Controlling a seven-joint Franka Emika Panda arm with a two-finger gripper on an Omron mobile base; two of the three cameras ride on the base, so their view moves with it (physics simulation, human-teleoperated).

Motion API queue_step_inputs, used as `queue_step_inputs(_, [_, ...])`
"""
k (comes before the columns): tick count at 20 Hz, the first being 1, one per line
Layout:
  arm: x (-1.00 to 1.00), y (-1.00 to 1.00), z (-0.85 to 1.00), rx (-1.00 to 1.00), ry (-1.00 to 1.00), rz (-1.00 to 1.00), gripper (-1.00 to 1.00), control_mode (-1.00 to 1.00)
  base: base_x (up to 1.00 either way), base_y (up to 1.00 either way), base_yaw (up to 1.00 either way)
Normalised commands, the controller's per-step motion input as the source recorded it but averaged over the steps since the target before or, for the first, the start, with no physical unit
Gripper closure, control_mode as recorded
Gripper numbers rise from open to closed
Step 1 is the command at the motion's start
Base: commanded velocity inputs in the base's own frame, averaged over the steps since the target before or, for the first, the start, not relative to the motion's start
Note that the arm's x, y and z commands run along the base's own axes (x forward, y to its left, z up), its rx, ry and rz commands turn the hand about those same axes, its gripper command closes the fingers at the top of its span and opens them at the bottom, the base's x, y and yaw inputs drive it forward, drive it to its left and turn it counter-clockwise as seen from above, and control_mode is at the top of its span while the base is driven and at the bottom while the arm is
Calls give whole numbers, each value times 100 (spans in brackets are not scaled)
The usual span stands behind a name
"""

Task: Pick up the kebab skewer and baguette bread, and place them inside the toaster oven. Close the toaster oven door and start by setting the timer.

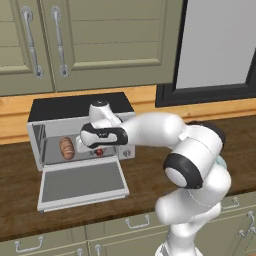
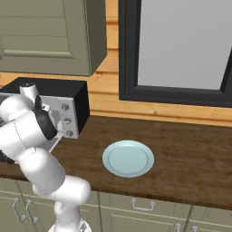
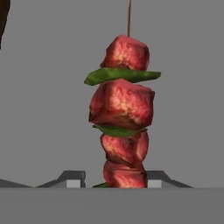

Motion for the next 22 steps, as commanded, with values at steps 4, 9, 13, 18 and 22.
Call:
queue_step_inputs(4, [-4,0,-20,0,0,0,-100,-100,0,0,0])
queue_step_inputs(9, [-6,0,0,0,-3,0,-100,-100,0,0,0])
queue_step_inputs(13, [-11,0,21,0,-11,0,-100,-100,0,0,0])
queue_step_inputs(18, [-25,1,57,0,-20,0,-100,-100,0,0,0])
queue_step_inputs(22, [-85,0,23,0,-7,-6,-100,-100,0,0,0])
